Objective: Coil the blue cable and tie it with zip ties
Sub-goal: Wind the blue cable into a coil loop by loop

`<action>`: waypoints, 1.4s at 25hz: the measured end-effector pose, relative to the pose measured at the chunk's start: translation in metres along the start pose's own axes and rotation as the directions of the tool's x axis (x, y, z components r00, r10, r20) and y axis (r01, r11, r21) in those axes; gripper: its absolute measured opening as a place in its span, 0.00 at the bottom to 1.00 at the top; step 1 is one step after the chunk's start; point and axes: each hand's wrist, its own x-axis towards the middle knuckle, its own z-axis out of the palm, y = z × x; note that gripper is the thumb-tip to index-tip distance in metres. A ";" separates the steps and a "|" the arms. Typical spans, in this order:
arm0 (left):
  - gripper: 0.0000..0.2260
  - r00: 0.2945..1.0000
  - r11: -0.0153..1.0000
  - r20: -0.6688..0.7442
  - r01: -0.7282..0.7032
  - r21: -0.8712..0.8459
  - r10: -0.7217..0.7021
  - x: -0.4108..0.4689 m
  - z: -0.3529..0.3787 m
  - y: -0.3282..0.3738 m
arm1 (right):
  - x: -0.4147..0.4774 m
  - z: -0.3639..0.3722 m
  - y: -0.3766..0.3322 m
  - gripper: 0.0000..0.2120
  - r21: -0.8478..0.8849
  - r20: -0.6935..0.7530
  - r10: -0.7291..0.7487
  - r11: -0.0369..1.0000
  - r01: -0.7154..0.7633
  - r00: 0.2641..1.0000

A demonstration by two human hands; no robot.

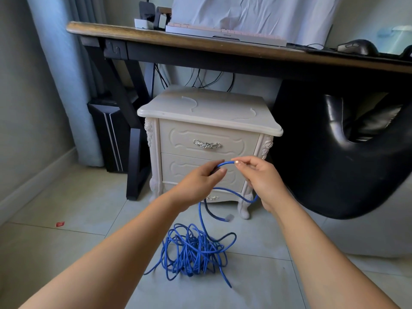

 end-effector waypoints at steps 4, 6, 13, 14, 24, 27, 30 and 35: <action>0.13 0.990 0.958 -0.115 0.045 -0.281 -0.081 0.003 -0.008 0.001 | 0.001 0.007 -0.001 0.08 0.130 0.100 0.110 0.984 -0.122 0.989; 0.13 0.961 0.863 -0.204 0.062 -0.501 -0.188 0.005 -0.020 0.003 | 0.003 0.005 -0.002 0.18 0.149 0.175 0.195 0.964 -0.222 0.965; 0.12 0.870 0.730 -0.321 0.064 -0.680 -0.374 0.007 -0.024 -0.002 | -0.002 0.010 0.002 0.25 0.183 0.530 0.164 0.936 -0.301 0.832; 0.12 0.862 0.731 -0.333 0.061 -0.679 -0.382 0.007 -0.022 -0.001 | -0.003 0.015 0.000 0.21 0.175 0.498 0.165 0.943 -0.284 0.852; 0.11 0.953 0.592 0.042 0.220 -0.776 -0.299 -0.003 -0.029 0.003 | 0.001 0.020 0.000 0.09 0.305 0.236 0.126 0.932 -0.196 0.964; 0.15 0.965 0.843 0.016 0.236 -0.483 -0.261 -0.003 -0.029 0.001 | 0.002 0.026 -0.001 0.09 -0.039 0.237 0.107 0.994 -0.100 0.966; 0.18 0.991 0.977 0.028 0.137 -0.165 -0.134 -0.005 -0.029 0.000 | -0.001 0.032 -0.014 0.15 -0.329 0.296 0.051 0.943 0.052 0.954; 0.16 0.991 0.996 0.121 0.059 -0.060 -0.052 -0.008 -0.035 0.003 | -0.001 0.034 -0.015 0.23 -0.362 0.356 0.049 0.928 0.089 0.933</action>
